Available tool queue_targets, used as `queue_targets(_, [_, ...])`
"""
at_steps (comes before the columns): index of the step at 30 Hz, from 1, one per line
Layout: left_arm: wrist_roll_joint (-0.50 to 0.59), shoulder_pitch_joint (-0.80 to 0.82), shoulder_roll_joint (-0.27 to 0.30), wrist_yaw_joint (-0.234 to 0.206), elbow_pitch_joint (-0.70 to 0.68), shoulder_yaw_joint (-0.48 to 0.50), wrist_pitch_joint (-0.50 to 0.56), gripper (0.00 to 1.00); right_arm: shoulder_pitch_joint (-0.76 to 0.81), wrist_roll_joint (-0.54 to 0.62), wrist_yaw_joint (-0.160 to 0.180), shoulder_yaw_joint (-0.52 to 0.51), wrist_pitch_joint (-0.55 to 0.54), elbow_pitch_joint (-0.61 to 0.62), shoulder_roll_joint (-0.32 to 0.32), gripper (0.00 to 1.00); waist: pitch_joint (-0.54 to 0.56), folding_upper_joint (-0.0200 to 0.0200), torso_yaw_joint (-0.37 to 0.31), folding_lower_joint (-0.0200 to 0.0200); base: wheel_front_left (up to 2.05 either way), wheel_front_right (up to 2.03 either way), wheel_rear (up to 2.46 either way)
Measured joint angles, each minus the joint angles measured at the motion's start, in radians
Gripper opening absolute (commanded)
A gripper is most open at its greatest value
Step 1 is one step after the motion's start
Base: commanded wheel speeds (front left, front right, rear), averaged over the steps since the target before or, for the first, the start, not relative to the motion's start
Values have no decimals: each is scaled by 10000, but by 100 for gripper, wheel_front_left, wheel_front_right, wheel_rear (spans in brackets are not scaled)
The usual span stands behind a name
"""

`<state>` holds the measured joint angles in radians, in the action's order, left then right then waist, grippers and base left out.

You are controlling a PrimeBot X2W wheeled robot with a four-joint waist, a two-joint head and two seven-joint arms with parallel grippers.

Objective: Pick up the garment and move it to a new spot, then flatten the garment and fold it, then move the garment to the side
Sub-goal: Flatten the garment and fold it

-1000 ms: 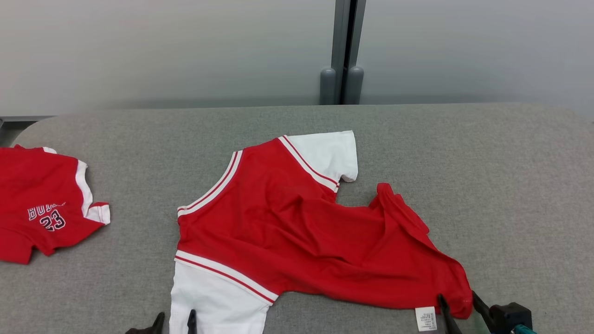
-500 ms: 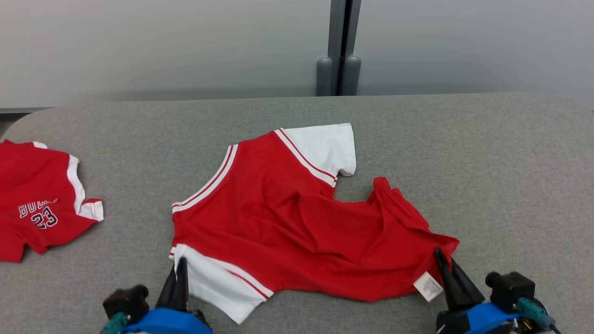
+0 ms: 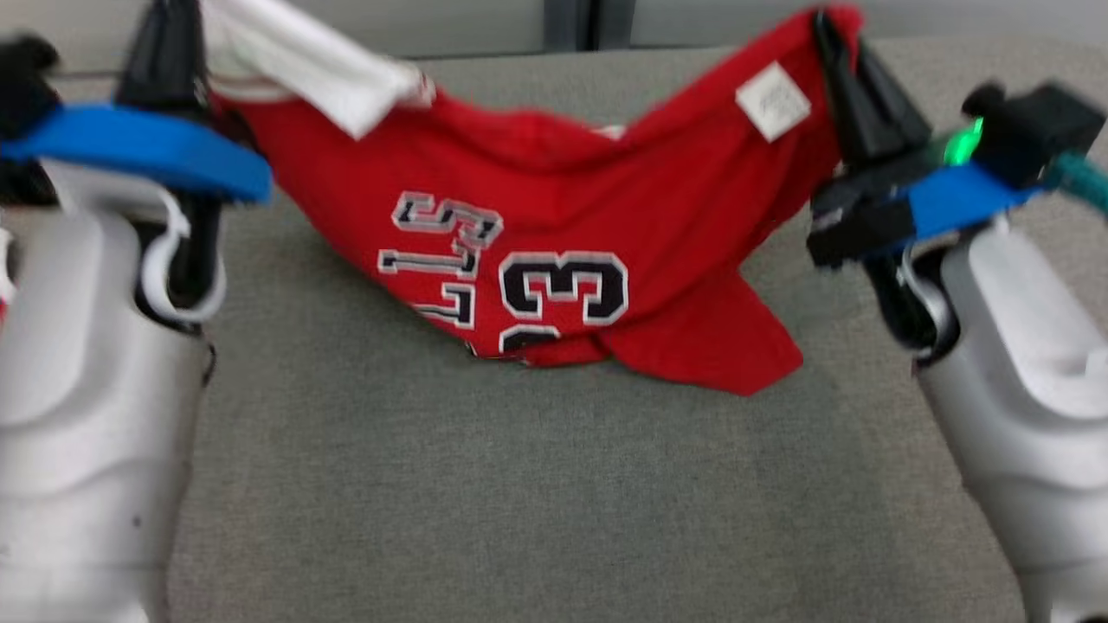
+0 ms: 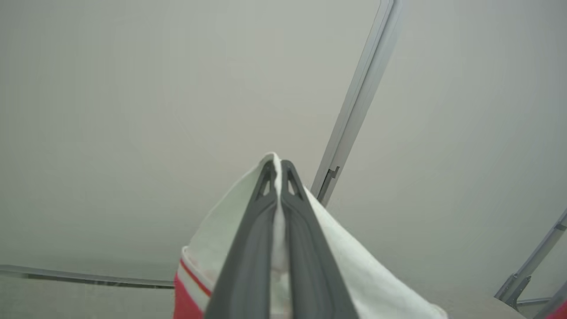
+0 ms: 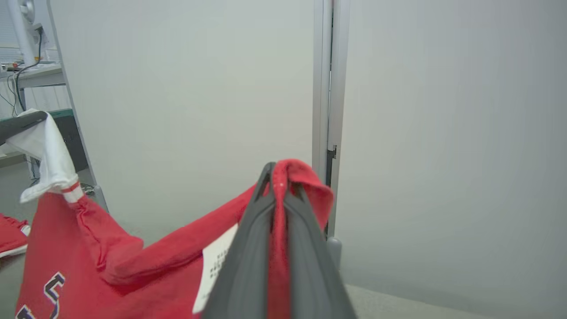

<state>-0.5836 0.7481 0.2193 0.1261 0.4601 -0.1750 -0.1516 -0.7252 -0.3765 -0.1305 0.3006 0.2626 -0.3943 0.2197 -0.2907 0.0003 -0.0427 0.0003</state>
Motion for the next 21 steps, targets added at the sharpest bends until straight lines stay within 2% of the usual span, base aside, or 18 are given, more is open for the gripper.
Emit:
queue_targets(5, [-194, 3278, 347, -50, 1057, 366, 539, 0, -3466, -886, -2, 322, 0, -1415, 59, 0, -901, 1, -172, 2, 0, 0, 0])
queue_targets(11, [109, 7031, 280, -105, 2211, 148, 702, 0, -6912, -1766, 0, 535, -48, -3039, 464, 0, -1740, 1, -168, 0, 0, 0, 0])
queue_targets(16, [295, 9320, 6, -88, 3296, -81, 364, 0, -8665, -2408, 0, 690, -54, -4119, 834, 0, -2162, 2, -49, 0, 0, 0, 0])
queue_targets(21, [280, 10214, -428, -19, 4201, -510, -157, 0, -9346, -2863, -2, 1325, -27, -4621, 1183, 0, -2337, 0, 62, -3, 0, 0, 0])
